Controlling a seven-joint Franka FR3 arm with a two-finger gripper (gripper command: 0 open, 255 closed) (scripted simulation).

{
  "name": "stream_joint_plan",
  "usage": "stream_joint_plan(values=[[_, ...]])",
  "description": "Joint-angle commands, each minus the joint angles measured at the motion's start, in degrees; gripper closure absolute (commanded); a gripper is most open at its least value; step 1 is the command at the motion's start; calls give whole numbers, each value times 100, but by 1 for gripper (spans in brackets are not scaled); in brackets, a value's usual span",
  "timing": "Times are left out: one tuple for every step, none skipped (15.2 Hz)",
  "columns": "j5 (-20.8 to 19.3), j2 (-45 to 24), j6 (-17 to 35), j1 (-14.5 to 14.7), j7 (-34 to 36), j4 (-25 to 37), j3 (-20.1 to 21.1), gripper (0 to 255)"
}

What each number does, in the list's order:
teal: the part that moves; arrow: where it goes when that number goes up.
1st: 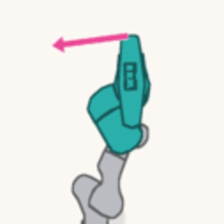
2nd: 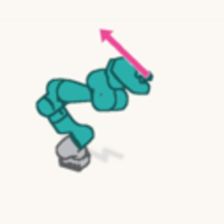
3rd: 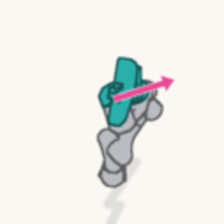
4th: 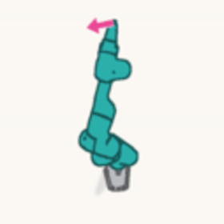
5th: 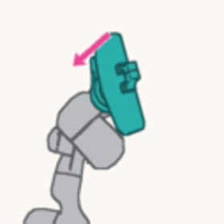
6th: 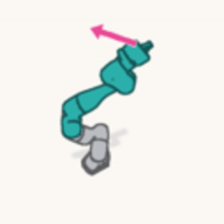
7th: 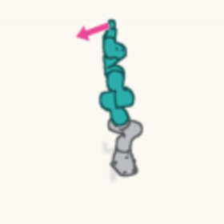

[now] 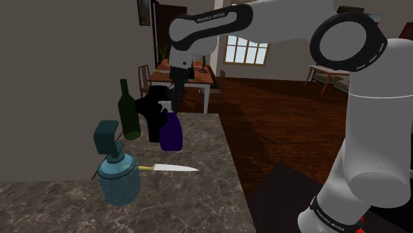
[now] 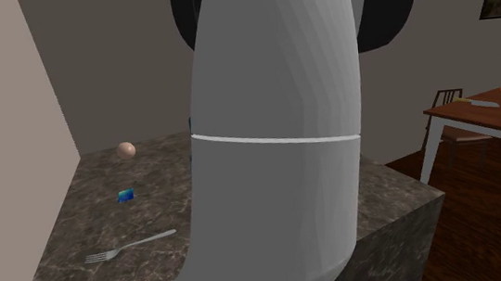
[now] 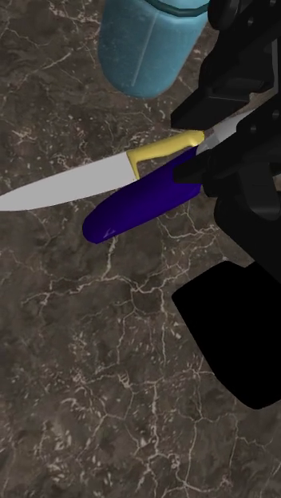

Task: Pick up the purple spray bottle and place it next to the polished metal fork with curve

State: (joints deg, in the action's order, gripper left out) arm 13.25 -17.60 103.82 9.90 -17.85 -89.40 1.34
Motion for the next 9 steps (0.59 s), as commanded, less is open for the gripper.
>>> stream_joint_plan(values=[[-7,21,-130,-3,27,111,-1,255],[-10,27,-202,-4,42,179,-2,255],[-14,31,-275,-6,58,248,-2,255],[-17,35,-348,-8,73,320,-2,255],[-20,37,-422,-9,88,393,-3,255],[-23,37,-497,-11,104,468,-3,255],[-25,37,-572,-13,119,546,-3,255],[-26,38,-591,-13,123,564,-3,255],[-23,235,-561,31,185,352,20,255]])
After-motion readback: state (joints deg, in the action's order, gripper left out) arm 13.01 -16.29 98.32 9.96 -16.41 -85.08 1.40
